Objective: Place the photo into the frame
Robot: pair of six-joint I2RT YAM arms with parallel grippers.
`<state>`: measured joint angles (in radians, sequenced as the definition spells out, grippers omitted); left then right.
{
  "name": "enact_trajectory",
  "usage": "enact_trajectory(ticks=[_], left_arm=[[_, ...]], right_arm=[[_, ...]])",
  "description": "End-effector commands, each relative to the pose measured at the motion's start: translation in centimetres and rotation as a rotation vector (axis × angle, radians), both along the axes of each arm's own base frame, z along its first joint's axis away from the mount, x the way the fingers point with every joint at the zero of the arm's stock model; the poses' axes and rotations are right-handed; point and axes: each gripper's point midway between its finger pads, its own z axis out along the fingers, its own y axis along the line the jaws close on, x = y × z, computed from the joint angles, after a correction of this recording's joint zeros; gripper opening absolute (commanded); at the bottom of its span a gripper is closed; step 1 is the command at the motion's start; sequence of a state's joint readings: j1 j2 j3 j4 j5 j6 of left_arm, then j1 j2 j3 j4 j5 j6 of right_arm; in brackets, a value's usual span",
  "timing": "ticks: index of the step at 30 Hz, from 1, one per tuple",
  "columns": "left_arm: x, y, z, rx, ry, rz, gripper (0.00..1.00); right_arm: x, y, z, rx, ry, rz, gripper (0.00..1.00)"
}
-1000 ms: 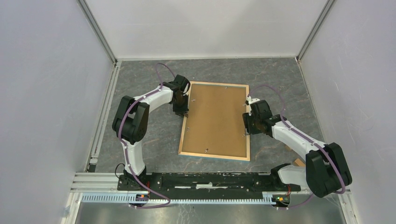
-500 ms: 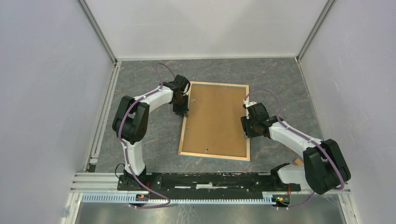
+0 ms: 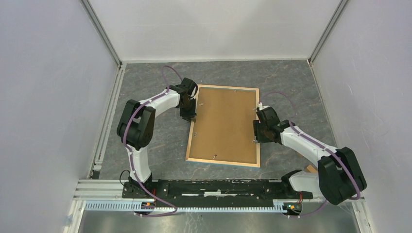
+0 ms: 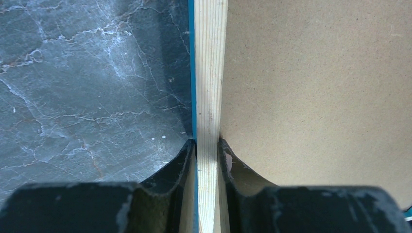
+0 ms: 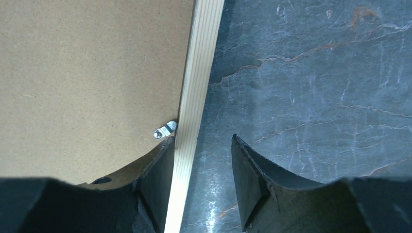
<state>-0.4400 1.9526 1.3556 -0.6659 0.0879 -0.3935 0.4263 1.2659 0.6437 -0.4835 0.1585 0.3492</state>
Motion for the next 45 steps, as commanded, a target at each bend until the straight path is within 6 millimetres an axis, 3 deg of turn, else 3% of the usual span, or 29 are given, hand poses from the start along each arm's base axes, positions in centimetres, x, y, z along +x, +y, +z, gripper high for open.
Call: enact_trajectory(ticks=[1, 8, 15, 28, 45], left_arm=[[0.2, 0.1, -0.7, 0.006, 0.014, 0.019, 0.16], [0.2, 0.0, -0.4, 0.001, 0.009, 0.017, 0.14], [0.2, 0.0, -0.4, -0.003, 0.010, 0.015, 0.13], [0.2, -0.1, -0.5, -0.004, 0.012, 0.015, 0.10], [0.0, 0.0, -0.9, 0.002, 0.023, 0.017, 0.07]], right_arm=[[1.0, 1.0, 1.1, 0.059, -0.050, -0.091, 0.51], [1.8, 0.9, 1.6, 0.032, -0.081, -0.113, 0.45], [1.7, 0.8, 0.8, 0.012, -0.056, -0.107, 0.45], [2.8, 1.5, 2.9, 0.033, -0.095, -0.098, 0.46], [0.5, 1.0, -1.0, 0.008, -0.004, -0.085, 0.42]])
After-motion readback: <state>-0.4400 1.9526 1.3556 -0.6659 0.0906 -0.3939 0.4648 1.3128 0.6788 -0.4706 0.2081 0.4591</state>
